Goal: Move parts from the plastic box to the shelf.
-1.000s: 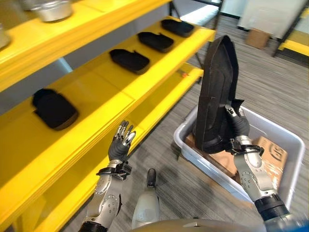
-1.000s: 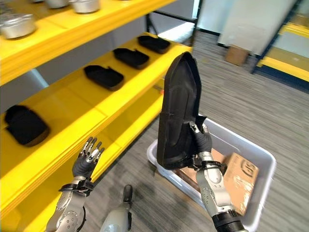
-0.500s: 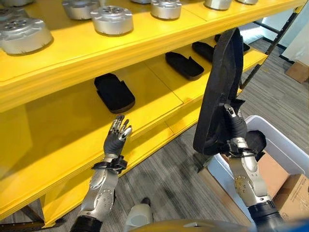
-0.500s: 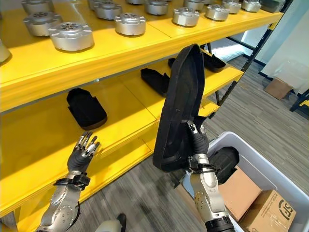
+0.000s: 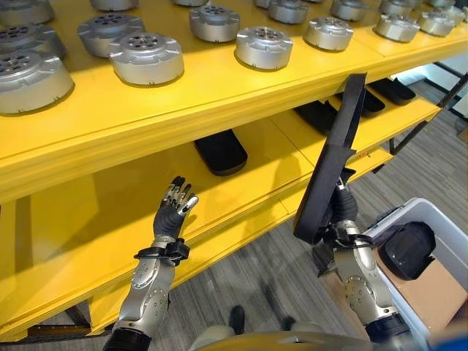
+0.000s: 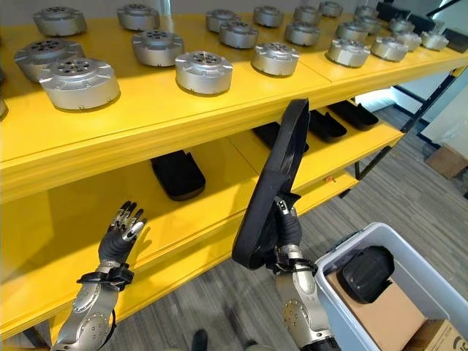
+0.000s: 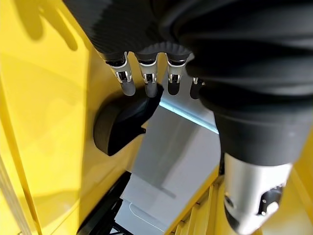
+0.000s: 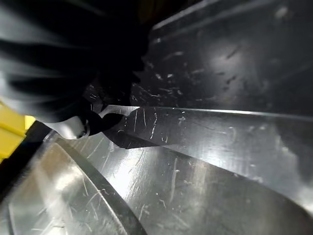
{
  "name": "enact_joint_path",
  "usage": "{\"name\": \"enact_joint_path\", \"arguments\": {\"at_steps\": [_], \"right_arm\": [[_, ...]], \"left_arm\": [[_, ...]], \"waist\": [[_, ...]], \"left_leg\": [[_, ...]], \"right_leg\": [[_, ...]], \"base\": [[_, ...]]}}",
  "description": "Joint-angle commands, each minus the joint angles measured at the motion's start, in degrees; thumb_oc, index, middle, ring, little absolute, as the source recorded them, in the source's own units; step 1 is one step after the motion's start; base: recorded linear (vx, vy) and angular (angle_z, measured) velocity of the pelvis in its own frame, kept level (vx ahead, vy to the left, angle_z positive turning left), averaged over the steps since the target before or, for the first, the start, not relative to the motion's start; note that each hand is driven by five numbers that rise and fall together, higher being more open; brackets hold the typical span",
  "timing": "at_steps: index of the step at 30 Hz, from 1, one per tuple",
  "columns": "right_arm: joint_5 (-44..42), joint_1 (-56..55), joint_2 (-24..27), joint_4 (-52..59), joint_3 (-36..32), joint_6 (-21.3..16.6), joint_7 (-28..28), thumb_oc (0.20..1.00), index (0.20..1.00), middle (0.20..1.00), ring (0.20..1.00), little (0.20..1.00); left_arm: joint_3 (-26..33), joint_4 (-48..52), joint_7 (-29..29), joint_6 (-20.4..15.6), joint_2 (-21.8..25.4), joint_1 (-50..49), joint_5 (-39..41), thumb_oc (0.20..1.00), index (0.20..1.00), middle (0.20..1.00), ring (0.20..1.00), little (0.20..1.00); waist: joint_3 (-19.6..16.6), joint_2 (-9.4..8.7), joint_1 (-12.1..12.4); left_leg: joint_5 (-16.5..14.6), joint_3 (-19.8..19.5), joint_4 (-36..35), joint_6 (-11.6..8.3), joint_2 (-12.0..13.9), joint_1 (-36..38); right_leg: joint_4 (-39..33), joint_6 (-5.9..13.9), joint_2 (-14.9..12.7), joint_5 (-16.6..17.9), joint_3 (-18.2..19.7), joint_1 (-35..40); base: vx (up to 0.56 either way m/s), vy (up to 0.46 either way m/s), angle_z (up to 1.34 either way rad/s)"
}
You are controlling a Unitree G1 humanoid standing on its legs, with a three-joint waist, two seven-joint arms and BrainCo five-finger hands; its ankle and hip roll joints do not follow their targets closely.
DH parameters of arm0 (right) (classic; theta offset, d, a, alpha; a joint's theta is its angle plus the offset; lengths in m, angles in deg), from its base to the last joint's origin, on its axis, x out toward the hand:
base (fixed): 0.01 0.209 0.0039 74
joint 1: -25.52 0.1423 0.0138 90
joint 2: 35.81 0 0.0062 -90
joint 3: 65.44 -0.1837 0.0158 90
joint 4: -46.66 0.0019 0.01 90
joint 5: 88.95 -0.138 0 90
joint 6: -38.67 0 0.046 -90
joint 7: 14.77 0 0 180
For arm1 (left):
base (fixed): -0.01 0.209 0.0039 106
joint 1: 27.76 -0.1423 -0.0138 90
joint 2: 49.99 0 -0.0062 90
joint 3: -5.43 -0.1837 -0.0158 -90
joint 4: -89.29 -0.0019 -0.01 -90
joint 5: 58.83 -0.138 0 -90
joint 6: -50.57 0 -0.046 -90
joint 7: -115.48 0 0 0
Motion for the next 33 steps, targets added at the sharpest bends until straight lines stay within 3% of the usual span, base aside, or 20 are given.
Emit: {"name": "enact_joint_path", "arguments": {"at_steps": [1,6,11,12,13,15,16,17,18,19,20,21,22,23,24,25,26,28,33], "right_arm": [[-3.1,3.3,2.1,1.6,-0.9,-2.4,-2.9,0.200,0.200,0.200,0.200,0.200],[-4.5,2.0,2.6,1.3,0.0,-0.9,-4.4,0.200,0.200,0.200,0.200,0.200],[-6.2,1.4,3.4,0.9,0.1,-1.0,-5.3,0.200,0.200,0.200,0.200,0.200],[-6.5,1.6,3.6,0.6,-0.1,-1.4,-5.4,0.200,0.200,0.200,0.200,0.200],[-6.5,1.6,4.2,0.7,-0.4,-1.7,-4.9,0.200,0.200,0.200,0.200,0.200],[-7.0,2.3,4.5,0.1,-0.2,-2.1,-4.5,0.200,0.200,0.200,0.200,0.200],[-6.7,2.6,4.7,-0.7,0.4,-1.8,-4.0,0.200,0.200,0.200,0.200,0.200],[-6.6,2.7,4.6,-1.5,1.4,-1.6,-4.0,0.200,0.200,0.200,0.200,0.200],[-6.6,2.7,4.6,-1.6,1.4,-1.6,-4.0,0.200,0.200,0.200,0.200,0.200],[-7.6,3.0,4.5,-2.0,1.8,-1.3,-4.7,0.200,0.200,0.200,0.200,0.200],[-7.9,3.1,4.5,-2.0,2.0,-1.2,-5.0,0.200,0.200,0.200,0.200,0.200],[-7.9,3.1,4.6,-2.0,2.0,-1.2,-5.0,0.200,0.200,0.200,0.200,0.200],[-8.7,3.7,4.5,-2.2,2.7,-1.3,-5.0,0.200,0.200,0.200,0.200,0.200],[-9.0,4.0,4.5,-2.3,2.9,-1.3,-5.0,0.200,0.200,0.200,0.200,0.200],[-9.1,4.5,4.3,-2.8,2.8,-1.8,-3.9,0.200,0.200,0.200,0.200,0.200],[-9.1,4.5,4.3,-2.8,2.8,-1.8,-3.9,0.200,0.200,0.200,0.200,0.200],[-8.7,4.6,4.3,-2.6,2.9,-1.8,-3.5,0.200,0.200,0.200,0.200,0.200],[-9.0,5.5,3.9,-3.2,3.3,-1.7,-3.4,0.200,0.200,0.200,0.200,0.200],[-9.9,4.4,2.9,-2.1,2.0,-1.1,-3.7,0.200,0.200,0.200,0.200,0.200]], "left_arm": [[-0.2,4.0,-0.1,-3.3,-0.9,3.1,-1.0,1.000,1.000,1.000,1.000,1.000],[0.0,4.7,-1.3,-2.3,-1.2,0.5,0.5,1.000,1.000,1.000,1.000,1.000],[-0.2,5.1,-2.7,-1.8,-1.4,-1.5,1.9,1.000,1.000,1.000,1.000,1.000],[-0.2,5.1,-2.8,-1.8,-1.4,-1.5,1.9,1.000,1.000,1.000,1.000,1.000],[-0.4,4.8,-2.8,-1.7,-1.5,-1.0,2.4,1.000,1.000,1.000,1.000,1.000],[-0.7,4.2,-2.5,-1.7,-1.7,0.0,2.3,1.000,1.000,1.000,1.000,1.000],[-0.9,3.7,-2.7,-1.4,-1.8,0.0,2.4,1.000,1.000,1.000,1.000,1.000],[-1.0,3.9,-2.7,-1.5,-1.6,-0.7,1.9,1.000,1.000,1.000,1.000,1.000],[-1.0,3.9,-2.7,-1.5,-1.6,-0.6,1.9,1.000,1.000,1.000,1.000,1.000],[-0.9,4.7,-2.8,-1.3,-1.7,-0.9,2.0,1.000,1.000,1.000,1.000,1.000],[-0.8,5.1,-2.9,-1.1,-1.8,-1.0,2.3,1.000,1.000,1.000,1.000,1.000],[-0.8,5.2,-2.9,-1.0,-1.8,-1.0,2.3,1.000,1.000,1.000,1.000,1.000],[-1.1,5.4,-2.9,-0.9,-2.1,-1.0,3.0,1.000,1.000,1.000,1.000,1.000],[-1.3,5.4,-2.8,-0.9,-2.3,-0.8,3.3,1.000,1.000,1.000,1.000,1.000],[-2.3,4.7,-2.3,-0.9,-2.5,0.5,3.8,1.000,1.000,1.000,1.000,1.000],[-2.3,4.7,-2.3,-0.9,-2.5,0.6,3.8,1.000,1.000,1.000,1.000,1.000],[-3.3,4.3,-2.7,-0.8,-2.2,1.5,3.8,1.000,1.000,1.000,1.000,1.000],[-4.3,4.2,-2.8,-0.8,-1.6,2.2,3.4,1.000,1.000,1.000,1.000,1.000],[-3.9,4.2,-3.0,-0.6,-0.1,3.2,3.3,1.000,1.000,1.000,1.000,1.000]], "waist": [[-1.0,0.44,0.2],[-2.5,-0.25,0.7],[-1.5,-0.34,1.4],[-0.9,-0.24,1.4],[0.9,-0.34,1.0],[1.7,-0.35,-0.1],[1.7,-0.08,-0.1],[1.8,0.00,0.8],[1.6,0.01,0.7],[1.5,0.10,1.0],[1.3,0.32,0.8],[1.4,0.37,0.8],[0.9,1.19,0.4],[0.7,1.73,0.2],[0.6,2.91,-0.9],[0.6,2.85,-0.8],[0.3,4.08,-1.4],[0.5,4.30,-0.7],[1.1,2.25,0.0]], "left_leg": [[-1.2,-0.7,0.6,-3.28,3.6,-0.1],[-0.6,-0.9,0.2,-4.91,5.8,0.4],[1.4,-3.1,1.6,-7.19,7.0,-2.0],[1.6,-3.7,3.6,-7.88,6.8,-3.7],[1.4,-0.7,8.8,-8.84,7.1,-6.8],[1.6,5.7,11.3,-8.58,11.2,-8.2],[1.5,6.2,10.6,-8.67,12.7,-7.2],[1.1,2.4,11.0,-9.62,14.3,-5.4],[1.4,2.4,10.8,-9.61,14.3,-5.6],[1.9,-1.7,11.2,-10.17,16.1,-4.0],[2.5,-2.6,10.8,-10.36,17.9,-3.1],[2.5,-2.6,10.7,-10.43,17.9,-2.9],[4.2,-3.9,9.4,-10.53,21.0,-1.3],[5.2,-3.8,8.5,-10.70,22.4,-0.9],[7.9,-0.3,6.1,-11.45,26.0,-0.8],[8.0,-0.2,5.9,-11.47,25.9,-0.7],[7.4,3.1,2.7,-12.31,27.3,0.4],[3.8,0.6,2.3,-11.93,25.0,0.6],[-1.9,1.1,7.5,-11.56,19.5,-1.4]], "right_leg": [[-0.9,2.28,-2.3,-0.2,-4.4,6.3],[-3.9,1.52,-2.1,-0.6,-8.3,9.0],[-6.0,0.06,-0.9,-0.8,-10.8,10.2],[-5.9,-0.28,-0.7,-1.0,-11.6,10.1],[-5.2,-0.87,-1.1,-1.4,-12.7,9.8],[-3.8,-1.42,-1.7,-1.5,-14.3,8.7],[-3.3,-1.54,-1.6,-1.6,-14.1,8.4],[-2.2,-1.83,-1.4,-2.2,-12.8,8.5],[-2.3,-1.83,-1.4,-2.0,-12.9,8.3],[-0.9,-1.67,-2.0,-2.3,-12.3,7.7],[0.3,-1.62,-2.4,-2.6,-12.5,7.2],[0.5,-1.67,-2.3,-2.8,-12.5,7.2],[3.3,-1.39,-2.9,-3.8,-12.8,5.4],[5.1,-1.27,-3.4,-4.4,-13.2,4.7],[8.8,-0.89,-5.6,-5.7,-15.2,3.2],[9.1,-0.90,-5.7,-5.9,-15.1,3.1],[11.9,-0.49,-7.0,-6.8,-16.3,2.0],[12.9,0.53,-8.9,-6.5,-16.2,1.5],[9.9,3.71,-14.8,-3.3,-17.7,5.9]], "base": [[-0.01,-0.180,0.37],[-0.02,-0.177,0.24],[-0.11,-0.164,0.30],[-0.24,-0.129,0.44],[-0.25,-0.102,0.47],[-0.17,-0.030,1.11],[-0.03,0.010,1.35],[0.01,0.013,0.74],[0.01,0.049,-0.14],[-0.01,0.085,-0.34],[-0.01,0.081,-0.26],[0.00,0.140,-0.10],[0.01,0.178,0.05],[0.00,0.391,0.04],[-0.01,0.280,0.27],[-0.01,0.376,0.60],[0.00,0.263,0.89],[0.02,0.311,0.59],[0.09,0.252,0.39]]}}
